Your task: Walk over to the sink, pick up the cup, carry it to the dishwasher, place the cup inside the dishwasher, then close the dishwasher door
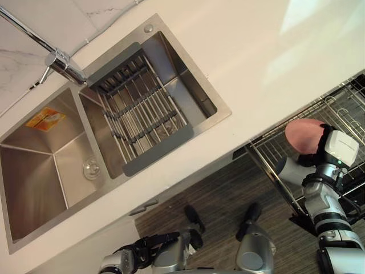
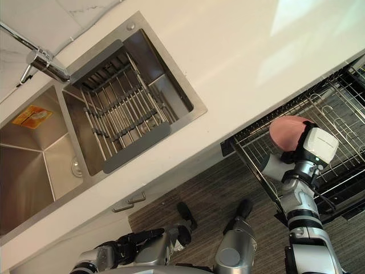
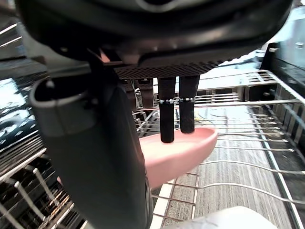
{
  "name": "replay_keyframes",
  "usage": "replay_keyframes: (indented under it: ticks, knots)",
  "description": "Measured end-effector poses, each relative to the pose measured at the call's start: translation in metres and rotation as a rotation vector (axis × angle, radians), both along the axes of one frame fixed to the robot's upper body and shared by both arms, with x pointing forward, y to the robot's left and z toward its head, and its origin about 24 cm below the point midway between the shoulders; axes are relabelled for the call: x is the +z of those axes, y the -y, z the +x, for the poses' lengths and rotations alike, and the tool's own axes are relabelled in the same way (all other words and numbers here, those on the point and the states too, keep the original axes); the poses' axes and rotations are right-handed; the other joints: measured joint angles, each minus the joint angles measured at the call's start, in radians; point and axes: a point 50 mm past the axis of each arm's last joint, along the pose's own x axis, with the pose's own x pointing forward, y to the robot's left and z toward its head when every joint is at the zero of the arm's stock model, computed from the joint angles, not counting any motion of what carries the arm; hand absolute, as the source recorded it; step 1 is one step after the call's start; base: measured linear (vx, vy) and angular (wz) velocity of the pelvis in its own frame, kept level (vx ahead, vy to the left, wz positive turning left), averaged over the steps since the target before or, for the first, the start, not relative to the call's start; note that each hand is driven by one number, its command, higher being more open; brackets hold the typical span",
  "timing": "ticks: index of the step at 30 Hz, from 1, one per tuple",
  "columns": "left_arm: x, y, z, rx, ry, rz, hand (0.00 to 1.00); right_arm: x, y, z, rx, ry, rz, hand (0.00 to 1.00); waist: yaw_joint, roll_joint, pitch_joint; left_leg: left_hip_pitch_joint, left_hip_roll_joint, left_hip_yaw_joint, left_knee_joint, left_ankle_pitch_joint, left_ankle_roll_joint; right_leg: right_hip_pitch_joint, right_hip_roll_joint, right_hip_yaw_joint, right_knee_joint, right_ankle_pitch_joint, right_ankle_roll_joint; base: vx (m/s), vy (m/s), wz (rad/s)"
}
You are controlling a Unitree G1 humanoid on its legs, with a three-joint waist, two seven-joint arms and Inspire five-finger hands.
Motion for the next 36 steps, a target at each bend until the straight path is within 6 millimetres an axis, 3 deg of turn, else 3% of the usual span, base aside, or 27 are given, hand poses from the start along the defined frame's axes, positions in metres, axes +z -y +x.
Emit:
replay_keyframes:
  ticks: [4, 5, 7, 8, 9, 11, 14, 17, 20, 24, 27, 28, 32, 36]
  knots:
    - [0.0, -0.004, -0.002, -0.003, -0.01, 0.021, 1.0, -0.005, -0.002, -0.021, -0.007, 0.094, 0.154, 1.0, -0.013, -0.029, 0.001, 0.034, 0.001, 0.016, -0.007, -0.001, -0.002, 0.022, 0.012, 0.047, -0.016, 0.004, 0.007, -0.01, 0.011, -0.11]
    - [-0.001, -0.008, -0.004, -0.002, -0.019, 0.038, 1.0, -0.005, -0.008, -0.028, 0.028, 0.129, 0.208, 1.0, -0.027, -0.058, -0.001, 0.05, 0.003, 0.027, -0.011, -0.004, -0.006, 0.033, 0.02, 0.06, -0.033, 0.01, 0.014, -0.02, -0.001, -0.3]
    - [-0.001, -0.013, -0.007, 0.0, -0.032, 0.059, 1.0, -0.003, -0.014, -0.036, 0.056, 0.176, 0.259, 1.0, -0.039, -0.079, -0.017, 0.072, 0.005, 0.046, -0.018, -0.006, -0.009, 0.042, 0.028, 0.08, -0.044, 0.014, 0.017, -0.02, -0.002, -0.37]
    - [-0.003, -0.017, -0.014, 0.014, -0.052, 0.073, 1.0, 0.0, -0.017, -0.043, 0.076, 0.22, 0.297, 1.0, -0.05, -0.114, -0.032, 0.09, 0.006, 0.067, -0.025, -0.008, -0.013, 0.048, 0.036, 0.099, -0.058, 0.021, 0.018, -0.01, 0.001, -0.44]
    - [-0.004, -0.019, -0.018, 0.02, -0.062, 0.081, 1.0, 0.002, -0.018, -0.047, 0.082, 0.247, 0.311, 1.0, -0.052, -0.117, -0.047, 0.099, 0.007, 0.077, -0.027, -0.01, -0.015, 0.052, 0.041, 0.109, -0.066, 0.025, 0.017, 0.01, 0.003, -0.52]
    - [-0.006, -0.026, -0.028, 0.047, -0.093, 0.112, 1.0, 0.02, -0.015, -0.065, 0.086, 0.432, 0.397, 1.0, -0.063, -0.164, -0.072, 0.148, 0.01, 0.125, -0.041, -0.023, -0.028, 0.074, 0.058, 0.153, -0.098, 0.037, 0.02, 0.02, 0.008, -0.59]
    - [-0.01, -0.03, -0.04, 0.05, -0.134, 0.147, 1.0, 0.044, -0.003, -0.09, 0.074, 0.687, 0.465, 1.0, -0.1, -0.199, -0.099, 0.2, 0.006, 0.159, -0.065, -0.026, -0.033, 0.104, 0.071, 0.182, -0.125, 0.045, 0.025, 0.02, 0.01, -0.38]
    - [-0.013, -0.029, -0.046, 0.058, -0.16, 0.162, 1.0, 0.052, 0.01, -0.115, 0.025, 0.851, 0.471, 1.0, -0.118, -0.215, -0.118, 0.227, 0.006, 0.186, -0.074, -0.031, -0.04, 0.118, 0.08, 0.204, -0.141, 0.05, 0.027, 0.03, 0.011, -0.29]
    - [-0.015, -0.026, -0.051, 0.066, -0.172, 0.158, 1.0, 0.046, 0.027, -0.151, -0.105, 1.037, 0.491, 1.0, -0.143, -0.217, -0.138, 0.25, 0.007, 0.196, -0.086, -0.033, -0.043, 0.138, 0.089, 0.209, -0.158, 0.05, 0.028, 0.04, 0.001, -0.1]
    - [-0.018, -0.02, -0.057, 0.101, -0.203, 0.16, 1.0, -0.001, 0.036, -0.193, -0.293, 1.254, 0.707, 1.0, -0.165, -0.214, -0.162, 0.273, 0.013, 0.214, -0.094, -0.039, -0.052, 0.156, 0.101, 0.219, -0.171, 0.05, 0.028, 0.02, 0.004, -0.11]
    - [-0.018, -0.018, -0.059, 0.125, -0.222, 0.163, 1.0, -0.044, 0.018, -0.211, -0.365, 1.268, 0.92, 1.0, -0.167, -0.211, -0.164, 0.284, 0.018, 0.214, -0.096, -0.041, -0.054, 0.172, 0.103, 0.217, -0.174, 0.048, 0.028, -0.04, 0.003, 0.0]
    - [-0.019, -0.015, -0.06, 0.128, -0.229, 0.166, 1.0, -0.064, 0.003, -0.215, -0.385, 1.257, 1.025, 1.0, -0.167, -0.203, -0.17, 0.286, 0.016, 0.208, -0.095, -0.04, -0.055, 0.178, 0.1, 0.206, -0.173, 0.048, 0.028, -0.06, 0.01, 0.11]
    - [-0.02, -0.011, -0.061, 0.132, -0.238, 0.165, 1.0, -0.107, -0.031, -0.203, -0.387, 1.211, 1.314, 1.0, -0.152, -0.188, -0.185, 0.283, 0.008, 0.154, -0.095, -0.039, -0.054, 0.209, 0.081, 0.154, -0.169, 0.041, 0.037, -0.06, 0.021, 0.37]
    - [-0.02, -0.007, -0.059, 0.148, -0.232, 0.15, 1.0, -0.134, -0.062, -0.186, -0.346, 1.066, 1.5, 1.0, -0.1, -0.181, -0.204, 0.273, -0.002, 0.088, -0.113, -0.022, -0.048, 0.236, 0.07, 0.089, -0.17, 0.032, 0.045, -0.04, -0.002, 0.55]
